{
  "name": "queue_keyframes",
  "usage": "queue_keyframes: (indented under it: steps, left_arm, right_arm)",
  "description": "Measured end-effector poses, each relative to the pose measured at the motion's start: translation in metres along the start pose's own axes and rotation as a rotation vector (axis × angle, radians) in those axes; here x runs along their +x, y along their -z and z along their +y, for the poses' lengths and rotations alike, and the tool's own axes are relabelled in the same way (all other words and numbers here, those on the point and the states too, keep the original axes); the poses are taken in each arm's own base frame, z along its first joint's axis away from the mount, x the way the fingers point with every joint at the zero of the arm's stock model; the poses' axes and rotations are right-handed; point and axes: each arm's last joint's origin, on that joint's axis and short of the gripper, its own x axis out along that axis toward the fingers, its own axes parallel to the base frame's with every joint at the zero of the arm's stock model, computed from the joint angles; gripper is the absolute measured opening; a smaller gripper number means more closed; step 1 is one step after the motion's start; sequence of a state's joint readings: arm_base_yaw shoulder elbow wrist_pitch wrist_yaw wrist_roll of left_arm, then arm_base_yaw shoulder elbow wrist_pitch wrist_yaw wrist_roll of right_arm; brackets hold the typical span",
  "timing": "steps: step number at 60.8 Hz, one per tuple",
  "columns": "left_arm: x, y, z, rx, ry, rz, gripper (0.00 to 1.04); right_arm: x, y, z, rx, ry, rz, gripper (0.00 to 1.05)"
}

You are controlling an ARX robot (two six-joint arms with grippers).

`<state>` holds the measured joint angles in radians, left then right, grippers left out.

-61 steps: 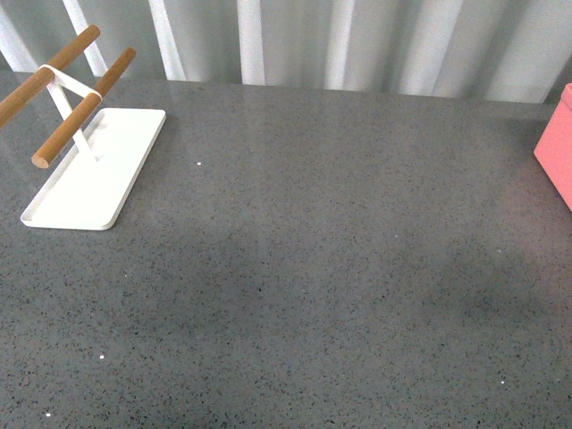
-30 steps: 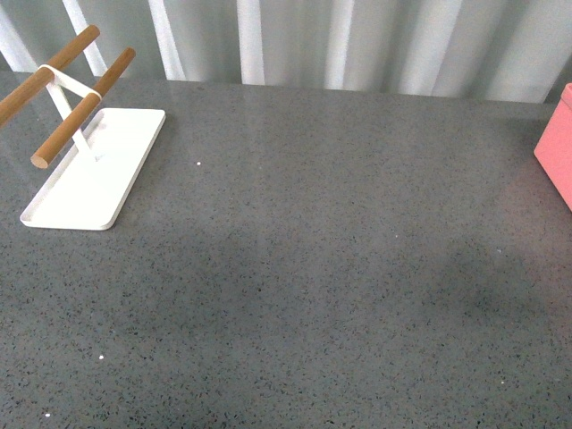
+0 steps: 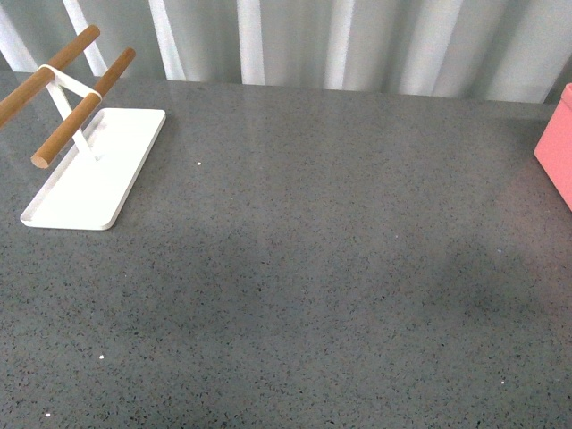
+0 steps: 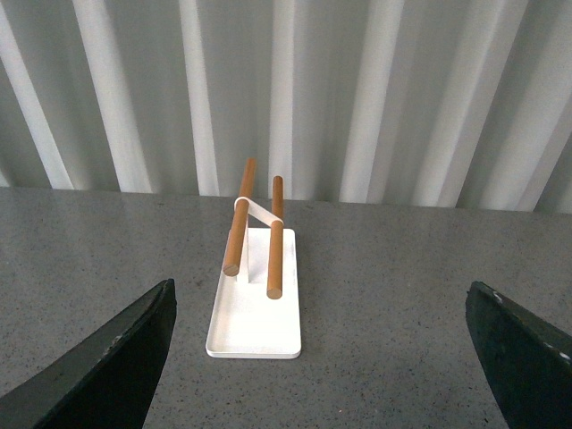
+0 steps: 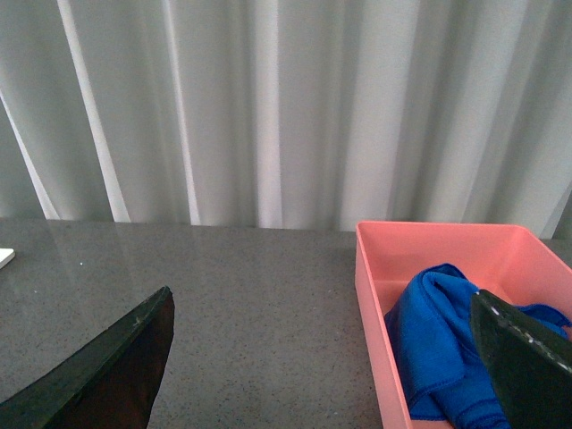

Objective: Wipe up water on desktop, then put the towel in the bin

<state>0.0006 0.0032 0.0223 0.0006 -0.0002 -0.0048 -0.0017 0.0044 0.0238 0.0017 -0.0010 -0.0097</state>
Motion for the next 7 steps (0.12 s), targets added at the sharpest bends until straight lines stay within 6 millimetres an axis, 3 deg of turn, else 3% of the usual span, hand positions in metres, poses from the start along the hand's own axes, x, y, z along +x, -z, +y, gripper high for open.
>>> queue_keyframes:
  steps: [7]
  left_arm:
    - [0.0,0.0,0.0,0.0,0.0,0.0,0.98]
  right_arm:
    - [0.0,0.0,0.0,0.0,0.0,0.0,0.98]
